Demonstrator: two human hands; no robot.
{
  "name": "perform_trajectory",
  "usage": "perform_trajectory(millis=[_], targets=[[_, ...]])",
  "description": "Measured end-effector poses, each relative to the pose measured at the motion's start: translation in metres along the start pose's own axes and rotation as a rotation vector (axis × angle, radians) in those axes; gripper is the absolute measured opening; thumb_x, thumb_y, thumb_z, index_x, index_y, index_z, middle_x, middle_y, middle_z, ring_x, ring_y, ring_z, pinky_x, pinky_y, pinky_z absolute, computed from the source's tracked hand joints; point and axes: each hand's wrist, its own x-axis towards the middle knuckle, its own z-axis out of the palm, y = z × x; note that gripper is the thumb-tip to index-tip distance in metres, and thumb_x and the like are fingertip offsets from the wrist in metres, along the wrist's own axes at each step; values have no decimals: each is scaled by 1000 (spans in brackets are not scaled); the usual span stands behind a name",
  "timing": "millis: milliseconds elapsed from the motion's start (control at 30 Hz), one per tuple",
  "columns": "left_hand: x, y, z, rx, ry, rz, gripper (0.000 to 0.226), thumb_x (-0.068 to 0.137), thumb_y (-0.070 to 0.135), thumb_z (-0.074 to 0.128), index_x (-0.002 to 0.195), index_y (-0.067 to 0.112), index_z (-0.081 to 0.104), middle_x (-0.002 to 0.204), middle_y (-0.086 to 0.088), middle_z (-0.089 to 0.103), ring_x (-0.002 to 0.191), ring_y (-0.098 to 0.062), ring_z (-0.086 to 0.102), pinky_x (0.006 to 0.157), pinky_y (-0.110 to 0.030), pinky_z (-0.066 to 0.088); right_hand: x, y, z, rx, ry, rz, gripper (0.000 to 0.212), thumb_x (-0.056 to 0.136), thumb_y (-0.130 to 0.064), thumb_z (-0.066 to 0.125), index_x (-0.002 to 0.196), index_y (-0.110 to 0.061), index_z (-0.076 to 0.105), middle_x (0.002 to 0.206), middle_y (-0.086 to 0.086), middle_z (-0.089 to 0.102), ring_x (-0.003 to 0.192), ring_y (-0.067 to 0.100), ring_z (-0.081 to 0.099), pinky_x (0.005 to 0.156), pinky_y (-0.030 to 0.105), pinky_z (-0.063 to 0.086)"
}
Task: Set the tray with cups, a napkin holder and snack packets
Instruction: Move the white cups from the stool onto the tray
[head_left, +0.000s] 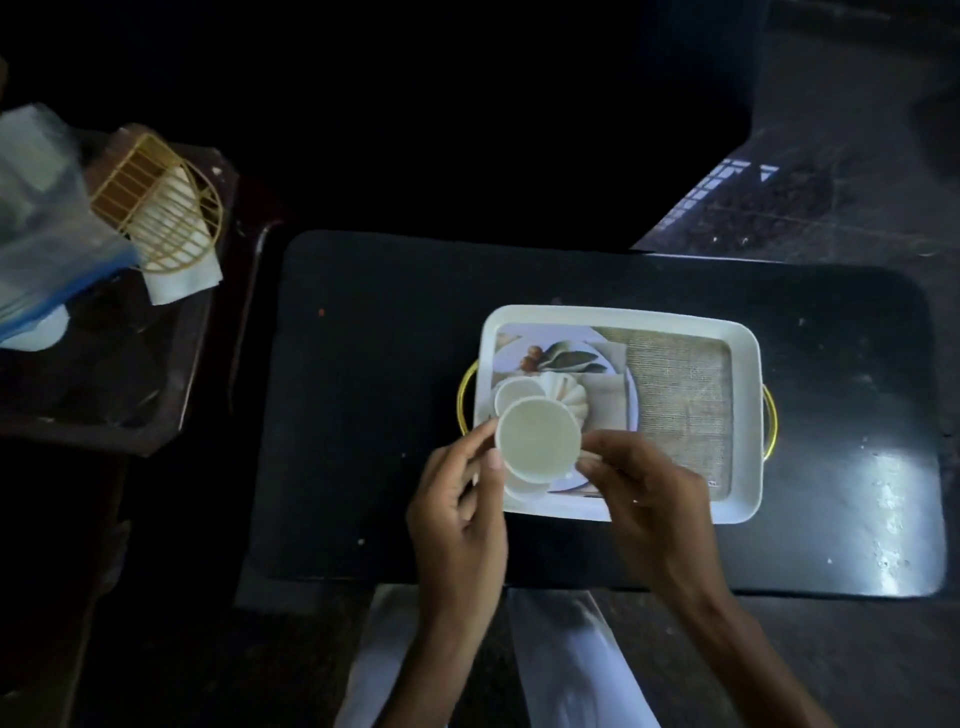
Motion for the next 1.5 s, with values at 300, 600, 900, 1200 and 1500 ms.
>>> perform_trajectory(millis=[300,600,900,1200,1500], targets=[[-27,-26,67,196,-174,-85,28,102,15,59,119,33,71,118,19,74,113,3,67,91,-13,54,-2,78,-53,-79,57,128,30,86,-4,71,88,-33,63,88,-43,65,80,-14,65,65,0,44],[-31,-45,81,297,-151,-159,25,102,13,56,113,22,77,107,11,78,105,-1,71,94,-29,59,-19,126,-42,0,104,274,12,87,-4,71,89,-16,69,83,-25,69,81,-12,65,69,6,49],[-23,-51,62,109,35,-140,25,105,14,52,108,15,76,96,5,81,94,-13,78,85,-30,61,-26,145,-35,0,83,305,16,85,-5,73,86,-20,68,87,-21,70,84,-15,64,74,2,44],[-10,-44,35,33,90,-150,23,105,17,52,105,25,74,95,-2,81,95,-19,78,84,-28,61,-27,145,-26,16,27,273,40,85,-6,73,81,-43,60,87,-35,68,83,-13,64,69,1,43],[-7,-45,15,23,70,-131,23,105,15,52,112,13,73,99,-4,81,97,-19,77,85,-28,62,-22,151,-29,4,-82,274,20,87,-6,72,88,-25,65,88,-17,72,87,-6,67,70,4,47]])
